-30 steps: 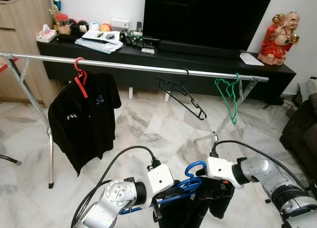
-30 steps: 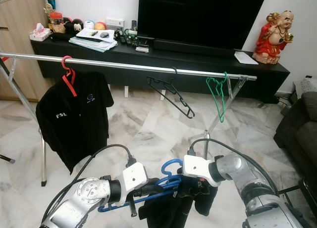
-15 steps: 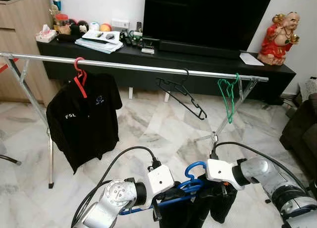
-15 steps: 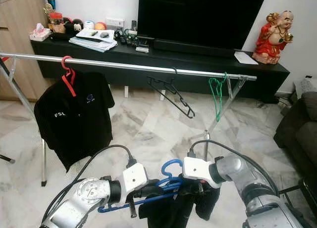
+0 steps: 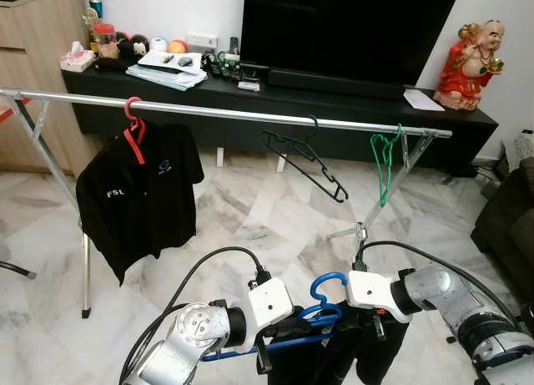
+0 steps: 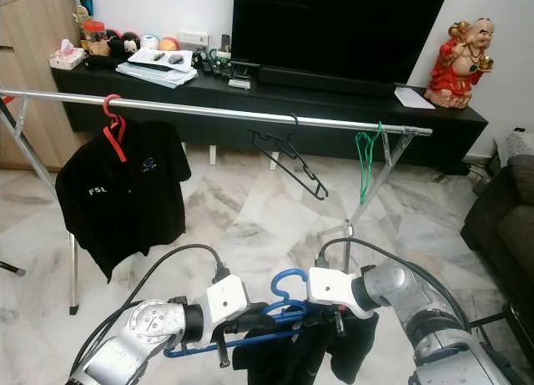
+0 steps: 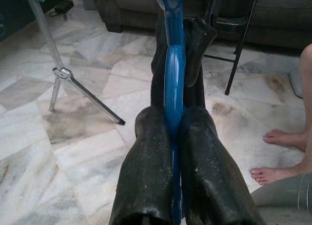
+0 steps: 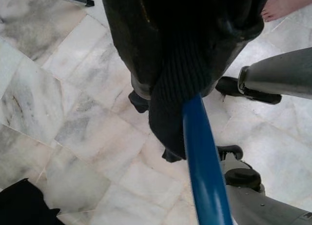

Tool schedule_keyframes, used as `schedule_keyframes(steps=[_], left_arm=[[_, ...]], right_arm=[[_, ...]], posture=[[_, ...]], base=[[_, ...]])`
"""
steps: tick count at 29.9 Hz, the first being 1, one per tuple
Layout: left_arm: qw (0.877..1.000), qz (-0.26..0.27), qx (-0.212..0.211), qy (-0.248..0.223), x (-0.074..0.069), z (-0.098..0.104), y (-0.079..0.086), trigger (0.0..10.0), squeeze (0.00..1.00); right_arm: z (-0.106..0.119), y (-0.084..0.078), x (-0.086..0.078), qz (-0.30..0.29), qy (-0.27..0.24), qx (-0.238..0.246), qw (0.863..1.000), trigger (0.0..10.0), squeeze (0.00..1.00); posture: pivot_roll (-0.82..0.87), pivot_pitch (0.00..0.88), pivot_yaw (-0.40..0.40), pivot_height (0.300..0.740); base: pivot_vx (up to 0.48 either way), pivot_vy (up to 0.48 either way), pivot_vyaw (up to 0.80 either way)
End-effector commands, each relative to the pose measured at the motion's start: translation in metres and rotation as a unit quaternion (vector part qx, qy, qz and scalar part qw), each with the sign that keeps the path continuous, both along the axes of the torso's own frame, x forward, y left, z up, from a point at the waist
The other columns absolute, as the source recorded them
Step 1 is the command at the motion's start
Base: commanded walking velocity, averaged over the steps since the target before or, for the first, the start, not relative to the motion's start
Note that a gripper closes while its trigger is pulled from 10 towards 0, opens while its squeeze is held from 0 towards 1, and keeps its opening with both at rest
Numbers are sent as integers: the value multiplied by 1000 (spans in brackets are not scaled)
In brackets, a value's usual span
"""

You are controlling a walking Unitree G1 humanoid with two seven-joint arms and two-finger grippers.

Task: Hang hanger

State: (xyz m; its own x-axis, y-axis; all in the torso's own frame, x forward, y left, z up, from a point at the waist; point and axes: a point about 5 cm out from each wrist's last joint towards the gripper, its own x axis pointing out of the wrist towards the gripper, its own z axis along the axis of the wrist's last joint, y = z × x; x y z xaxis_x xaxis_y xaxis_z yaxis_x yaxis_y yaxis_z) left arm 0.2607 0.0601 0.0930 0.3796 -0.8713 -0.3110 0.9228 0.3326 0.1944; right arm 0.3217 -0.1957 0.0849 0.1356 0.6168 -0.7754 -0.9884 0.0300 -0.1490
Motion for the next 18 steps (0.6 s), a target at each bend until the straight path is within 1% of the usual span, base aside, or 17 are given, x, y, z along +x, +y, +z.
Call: schedule_keyframes(steps=[1,7,10,11,14,18], left_arm=[[998,-19,-37,-44,4,25,-14,10000,0],[998,-18,-32,-44,4,24,-13,10000,0],[998,-32,-31,-33,2,23,-13,10000,0],[998,-39,-31,-34,1,24,-13,10000,1000],[998,-49,-35,-18,-2,24,-12,10000,1000],[999,-51,-11,-13,-1,21,0,10000,1000]], right_arm=[[-3,2,-1,0,6,-3,1000,0,0],[-2,4,0,3,5,-3,1000,0,0],[-2,4,0,4,5,-3,1000,0,0],[-3,4,0,5,5,-4,1000,0,0],[-3,4,-1,8,5,-9,1000,0,0],[-6,1,-2,10,2,-31,999,0,0]], posture=[[122,0,-164,740],[122,0,-168,740],[122,0,-169,740],[121,0,-169,740],[121,0,-170,740],[124,0,-172,740]], base=[[0,0,0],[0,0,0],[0,0,0],[0,0,0],[0,0,0],[0,0,0]])
